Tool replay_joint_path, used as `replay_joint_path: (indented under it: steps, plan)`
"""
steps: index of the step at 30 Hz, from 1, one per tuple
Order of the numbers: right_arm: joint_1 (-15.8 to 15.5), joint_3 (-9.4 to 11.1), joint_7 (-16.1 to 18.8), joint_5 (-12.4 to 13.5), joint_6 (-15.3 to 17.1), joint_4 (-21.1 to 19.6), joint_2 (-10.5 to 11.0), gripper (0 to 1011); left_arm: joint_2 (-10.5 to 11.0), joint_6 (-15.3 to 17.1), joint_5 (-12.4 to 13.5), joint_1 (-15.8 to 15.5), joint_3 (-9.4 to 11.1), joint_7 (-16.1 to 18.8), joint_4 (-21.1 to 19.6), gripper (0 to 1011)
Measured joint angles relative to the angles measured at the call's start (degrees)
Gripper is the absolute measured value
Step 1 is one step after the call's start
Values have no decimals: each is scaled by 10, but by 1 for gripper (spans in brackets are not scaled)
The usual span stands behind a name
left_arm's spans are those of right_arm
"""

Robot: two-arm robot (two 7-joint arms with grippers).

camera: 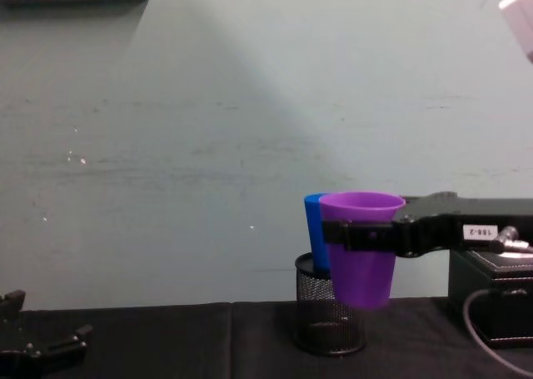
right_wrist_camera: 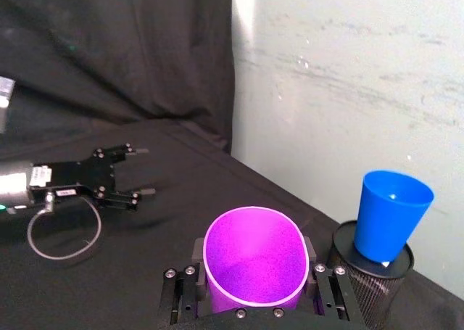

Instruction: Pick up one cup with a gripper and tap it against the other cup.

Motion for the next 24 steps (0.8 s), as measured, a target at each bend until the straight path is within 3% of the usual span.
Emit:
replay_joint_path:
  steps: [10,24]
  plan:
    - [28,-12,-5,-5,-13,71,-27,724,0,0,0,0,0,0,0,1000]
    - [97,-21,-1,-32,-73,203,-88,724,0,0,0,0,0,0,0,1000]
